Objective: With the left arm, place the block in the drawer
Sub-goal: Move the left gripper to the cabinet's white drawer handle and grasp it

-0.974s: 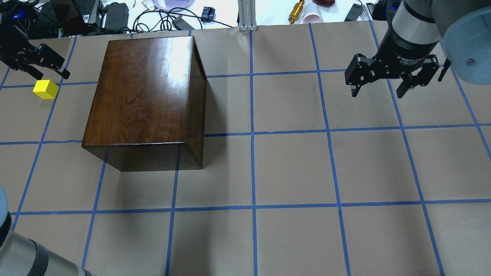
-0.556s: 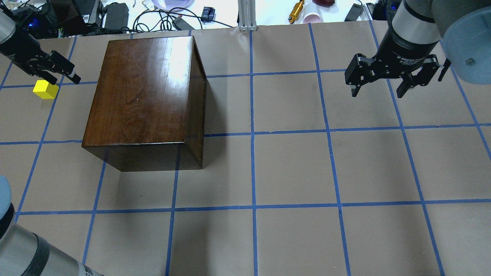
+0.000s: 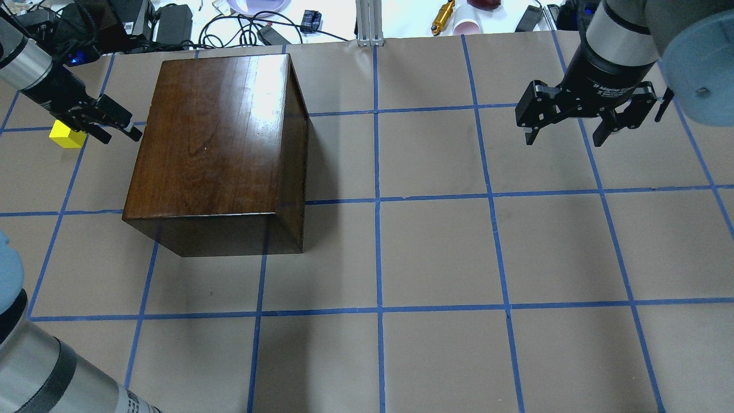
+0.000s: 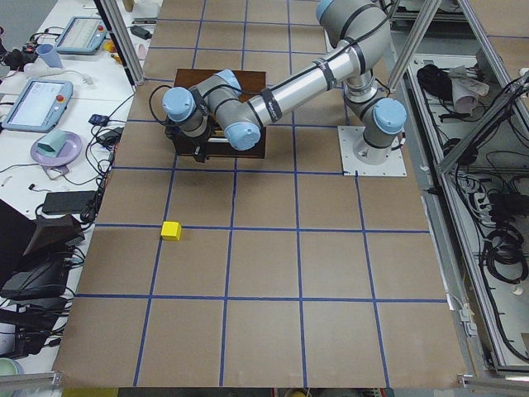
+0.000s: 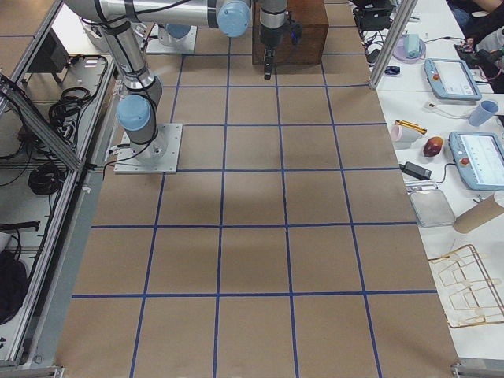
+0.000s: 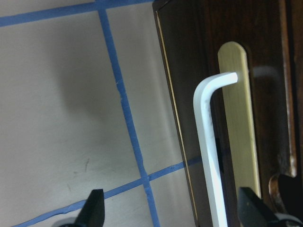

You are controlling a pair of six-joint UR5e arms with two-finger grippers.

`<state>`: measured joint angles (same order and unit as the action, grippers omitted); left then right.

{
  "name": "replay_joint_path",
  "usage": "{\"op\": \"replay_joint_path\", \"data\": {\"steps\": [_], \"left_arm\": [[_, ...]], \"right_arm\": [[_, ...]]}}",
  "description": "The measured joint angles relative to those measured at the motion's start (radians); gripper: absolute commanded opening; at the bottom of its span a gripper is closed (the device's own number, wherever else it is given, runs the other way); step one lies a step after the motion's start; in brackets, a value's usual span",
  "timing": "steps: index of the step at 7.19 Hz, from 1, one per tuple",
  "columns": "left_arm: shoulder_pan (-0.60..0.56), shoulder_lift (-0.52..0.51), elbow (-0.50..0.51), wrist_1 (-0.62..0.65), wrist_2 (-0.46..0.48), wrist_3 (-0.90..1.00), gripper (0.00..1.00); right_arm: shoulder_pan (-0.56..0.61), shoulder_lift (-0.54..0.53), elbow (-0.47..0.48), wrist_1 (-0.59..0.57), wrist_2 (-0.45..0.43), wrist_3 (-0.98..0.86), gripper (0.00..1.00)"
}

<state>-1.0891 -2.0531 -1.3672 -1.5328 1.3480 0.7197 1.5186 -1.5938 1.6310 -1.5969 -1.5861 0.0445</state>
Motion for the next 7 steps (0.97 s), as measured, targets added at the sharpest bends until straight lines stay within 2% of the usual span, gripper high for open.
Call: {"op": "replay_joint_path", "data": {"steps": [7], "left_arm": [[0.0,-0.026,-0.035,0.003,-0.01,-0.044,1.0]], "right_arm": [[0.0,0.0,0.0,0.0,0.0,0.0,1.0]]}}
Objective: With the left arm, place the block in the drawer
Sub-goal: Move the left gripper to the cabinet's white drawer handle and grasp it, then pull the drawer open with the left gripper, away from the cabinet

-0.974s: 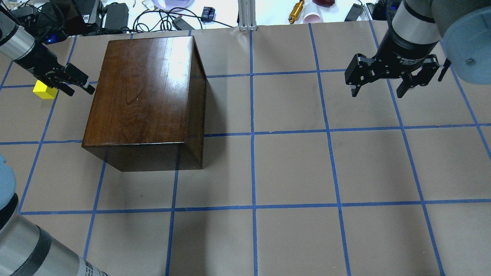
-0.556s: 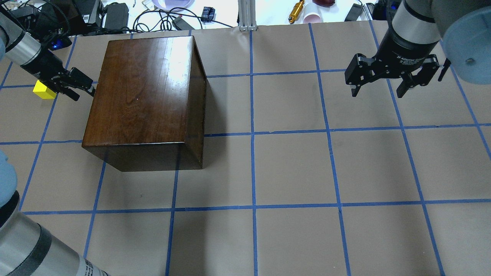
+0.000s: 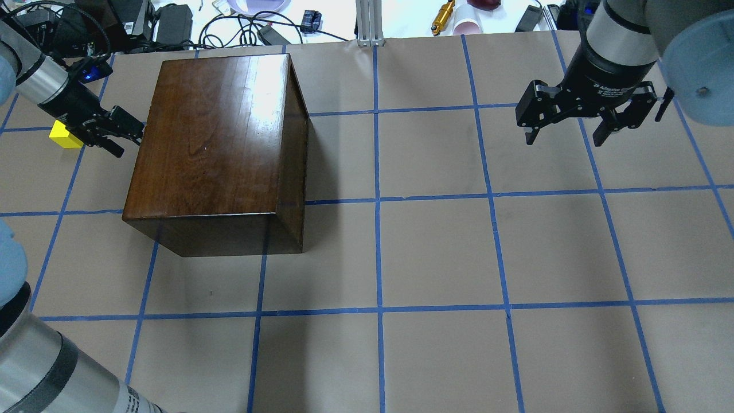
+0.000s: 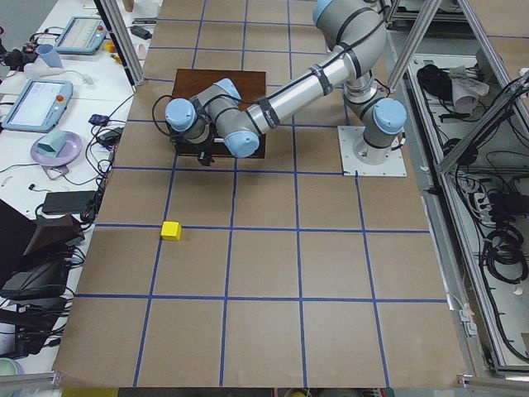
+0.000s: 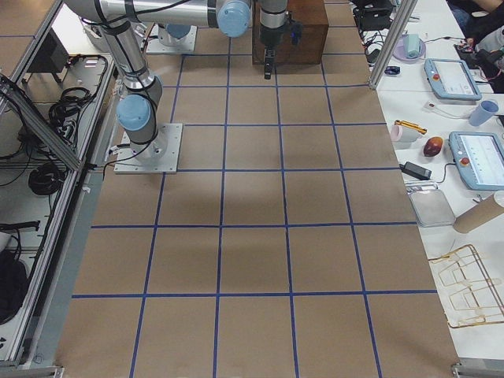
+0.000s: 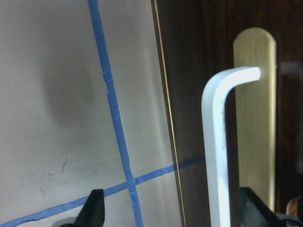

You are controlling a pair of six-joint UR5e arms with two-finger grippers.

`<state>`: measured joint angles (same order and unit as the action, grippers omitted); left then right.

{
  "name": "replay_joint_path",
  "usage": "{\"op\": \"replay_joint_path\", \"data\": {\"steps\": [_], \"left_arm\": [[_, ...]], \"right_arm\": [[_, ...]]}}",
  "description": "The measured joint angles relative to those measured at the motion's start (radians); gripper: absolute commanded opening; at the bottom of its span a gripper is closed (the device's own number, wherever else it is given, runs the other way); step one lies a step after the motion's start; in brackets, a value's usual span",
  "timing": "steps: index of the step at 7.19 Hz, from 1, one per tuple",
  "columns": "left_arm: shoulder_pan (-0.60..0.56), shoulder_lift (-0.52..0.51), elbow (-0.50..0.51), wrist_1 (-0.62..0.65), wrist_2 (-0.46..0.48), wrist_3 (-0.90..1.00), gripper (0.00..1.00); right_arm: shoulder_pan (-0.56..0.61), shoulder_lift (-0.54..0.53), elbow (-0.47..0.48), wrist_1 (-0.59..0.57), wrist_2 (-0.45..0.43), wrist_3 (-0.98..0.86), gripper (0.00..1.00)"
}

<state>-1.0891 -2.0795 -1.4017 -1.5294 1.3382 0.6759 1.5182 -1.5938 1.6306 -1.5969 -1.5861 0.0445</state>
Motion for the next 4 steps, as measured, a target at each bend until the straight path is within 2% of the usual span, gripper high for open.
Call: {"op": "replay_joint_path", "data": {"steps": [4], "left_arm": [[0.0,-0.012,0.01,0.007,0.01,0.008,1.0]], "right_arm": [[0.0,0.0,0.0,0.0,0.0,0.0,1.0]]}}
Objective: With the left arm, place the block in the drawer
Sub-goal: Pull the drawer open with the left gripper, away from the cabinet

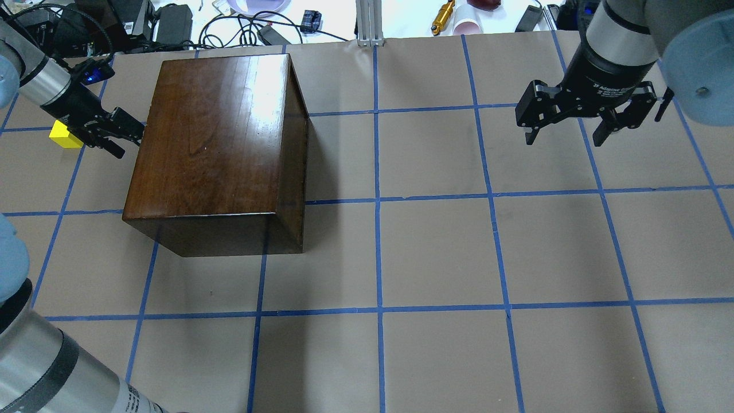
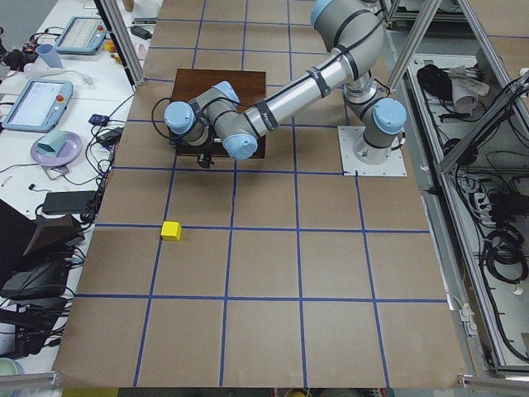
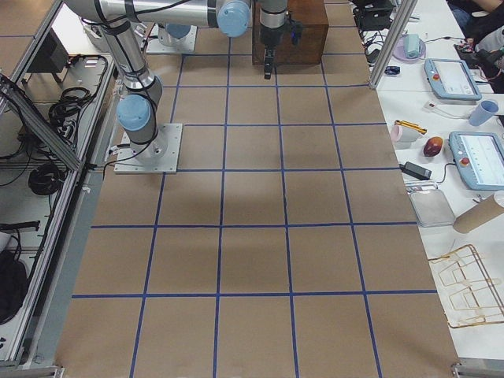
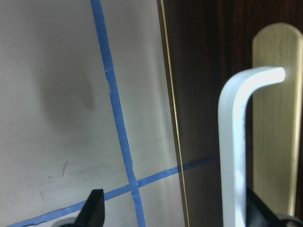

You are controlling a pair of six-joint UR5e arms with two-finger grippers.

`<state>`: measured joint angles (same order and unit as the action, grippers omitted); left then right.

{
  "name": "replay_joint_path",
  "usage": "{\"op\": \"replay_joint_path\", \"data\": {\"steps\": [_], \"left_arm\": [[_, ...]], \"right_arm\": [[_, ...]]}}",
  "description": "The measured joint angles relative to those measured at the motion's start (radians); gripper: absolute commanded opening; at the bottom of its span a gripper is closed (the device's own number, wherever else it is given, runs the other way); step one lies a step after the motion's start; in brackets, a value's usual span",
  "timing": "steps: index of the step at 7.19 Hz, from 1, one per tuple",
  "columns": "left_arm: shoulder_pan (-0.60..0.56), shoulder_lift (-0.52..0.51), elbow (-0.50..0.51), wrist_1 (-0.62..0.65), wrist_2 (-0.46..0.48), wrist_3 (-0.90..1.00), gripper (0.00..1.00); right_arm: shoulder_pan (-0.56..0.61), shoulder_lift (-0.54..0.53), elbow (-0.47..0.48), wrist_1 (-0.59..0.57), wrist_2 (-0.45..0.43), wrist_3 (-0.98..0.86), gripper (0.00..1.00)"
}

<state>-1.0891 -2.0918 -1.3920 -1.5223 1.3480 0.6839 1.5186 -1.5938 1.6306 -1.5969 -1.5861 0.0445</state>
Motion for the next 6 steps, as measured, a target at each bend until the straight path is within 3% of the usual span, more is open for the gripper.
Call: {"op": "replay_joint_path", "data": {"steps": [6], "left_arm": [[0.006,-0.015,0.025,0.001,0.014,0.068,1.0]], "right_arm": [[0.0,0.0,0.0,0.0,0.0,0.0,1.0]]}}
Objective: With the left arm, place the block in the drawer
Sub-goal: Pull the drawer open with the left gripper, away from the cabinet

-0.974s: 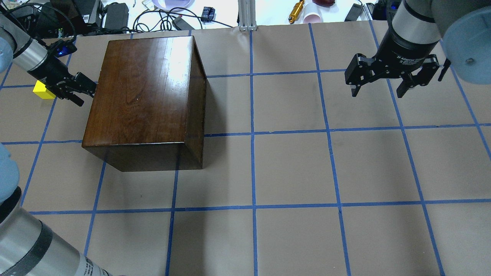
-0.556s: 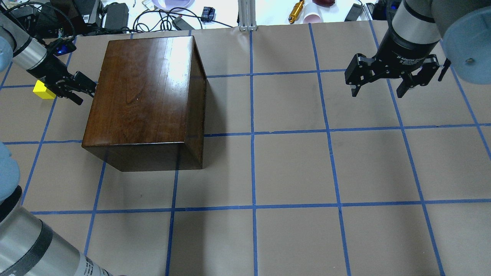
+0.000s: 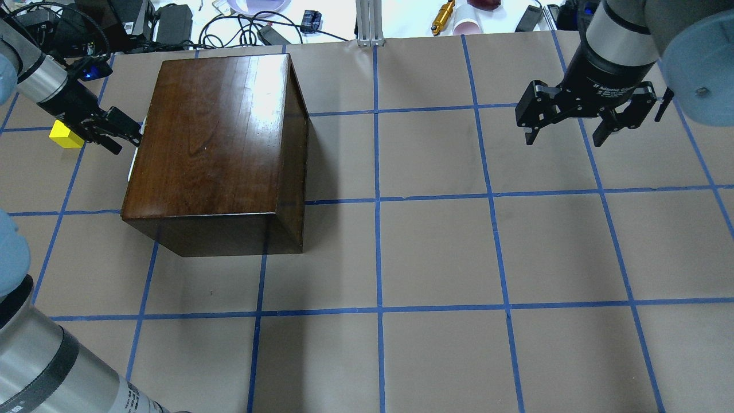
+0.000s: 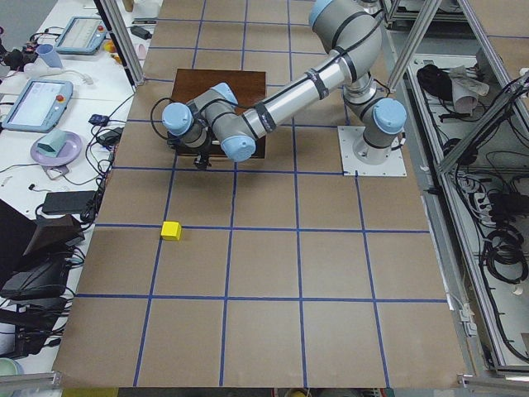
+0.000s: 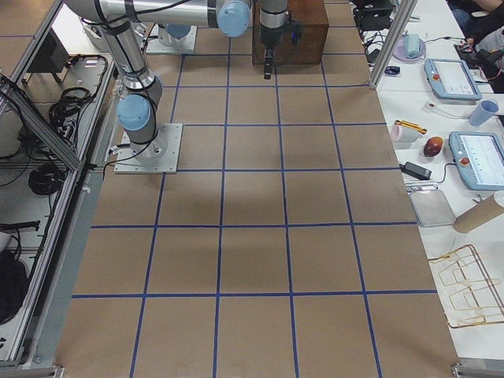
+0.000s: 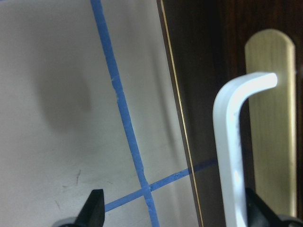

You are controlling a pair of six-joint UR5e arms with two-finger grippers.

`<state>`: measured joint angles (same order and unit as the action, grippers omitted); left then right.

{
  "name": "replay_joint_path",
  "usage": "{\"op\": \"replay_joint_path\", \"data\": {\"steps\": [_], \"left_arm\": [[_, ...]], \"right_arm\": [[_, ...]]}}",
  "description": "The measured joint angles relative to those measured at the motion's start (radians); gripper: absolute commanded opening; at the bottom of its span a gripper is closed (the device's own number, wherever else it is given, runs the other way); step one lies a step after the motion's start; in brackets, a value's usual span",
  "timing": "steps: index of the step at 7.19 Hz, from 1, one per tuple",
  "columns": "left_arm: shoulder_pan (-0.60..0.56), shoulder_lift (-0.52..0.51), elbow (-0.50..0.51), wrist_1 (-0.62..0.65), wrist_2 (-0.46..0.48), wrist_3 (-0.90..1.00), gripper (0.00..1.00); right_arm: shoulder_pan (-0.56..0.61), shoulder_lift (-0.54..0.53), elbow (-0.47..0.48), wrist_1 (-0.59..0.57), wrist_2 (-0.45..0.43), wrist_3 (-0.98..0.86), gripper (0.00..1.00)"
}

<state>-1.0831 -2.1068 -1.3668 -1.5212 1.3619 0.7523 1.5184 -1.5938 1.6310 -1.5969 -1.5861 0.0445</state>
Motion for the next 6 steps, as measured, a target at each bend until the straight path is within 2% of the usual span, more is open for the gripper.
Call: {"op": "replay_joint_path", "data": {"steps": [6], "left_arm": [[0.039,-0.042,0.062,-0.001,0.042,0.041,1.0]], "right_arm": [[0.0,0.0,0.0,0.0,0.0,0.0,1.0]]}}
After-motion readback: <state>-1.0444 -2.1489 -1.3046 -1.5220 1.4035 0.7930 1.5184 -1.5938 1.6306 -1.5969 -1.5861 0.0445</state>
